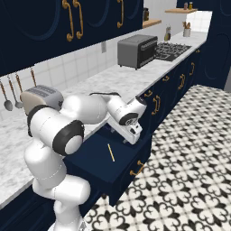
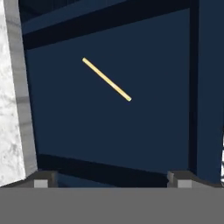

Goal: Take a straw from the drawer in front and place it inside the glass cup on the dining counter.

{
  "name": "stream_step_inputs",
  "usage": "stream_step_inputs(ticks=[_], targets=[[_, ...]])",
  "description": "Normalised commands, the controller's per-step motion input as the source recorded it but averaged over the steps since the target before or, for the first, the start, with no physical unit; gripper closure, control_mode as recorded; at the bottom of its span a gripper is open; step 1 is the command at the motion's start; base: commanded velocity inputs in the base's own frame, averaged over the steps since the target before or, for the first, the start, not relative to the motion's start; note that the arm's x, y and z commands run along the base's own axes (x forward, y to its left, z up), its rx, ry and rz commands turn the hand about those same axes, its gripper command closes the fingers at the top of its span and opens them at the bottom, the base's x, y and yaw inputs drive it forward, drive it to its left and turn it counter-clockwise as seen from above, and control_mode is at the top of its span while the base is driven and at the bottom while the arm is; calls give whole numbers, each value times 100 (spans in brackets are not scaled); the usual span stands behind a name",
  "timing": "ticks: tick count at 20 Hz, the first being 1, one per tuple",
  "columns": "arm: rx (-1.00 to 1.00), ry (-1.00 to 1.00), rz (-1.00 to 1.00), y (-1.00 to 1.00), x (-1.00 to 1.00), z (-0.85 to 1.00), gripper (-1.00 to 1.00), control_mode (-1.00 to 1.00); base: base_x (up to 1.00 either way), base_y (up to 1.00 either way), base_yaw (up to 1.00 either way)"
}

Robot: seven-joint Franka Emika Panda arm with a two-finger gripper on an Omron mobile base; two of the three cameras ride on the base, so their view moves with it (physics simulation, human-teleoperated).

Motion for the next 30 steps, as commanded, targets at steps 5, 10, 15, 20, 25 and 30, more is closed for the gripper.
stream_step_inputs(ticks=[5, 10, 15, 20, 25, 30], targets=[[-13, 10, -1, 7, 4, -61, -100, -100, 0, 0, 0], [-12, 10, -1, 0, 0, -64, -100, -100, 0, 0, 0], [-11, 8, 0, 0, 0, -52, -100, -100, 0, 0, 0], [-9, 7, 0, 0, 3, -43, -100, -100, 0, 0, 0], [-6, 5, 0, -1, 0, -43, -100, -100, 0, 0, 0], [-1, 5, 0, -13, 0, -43, -100, -100, 0, 0, 0]])
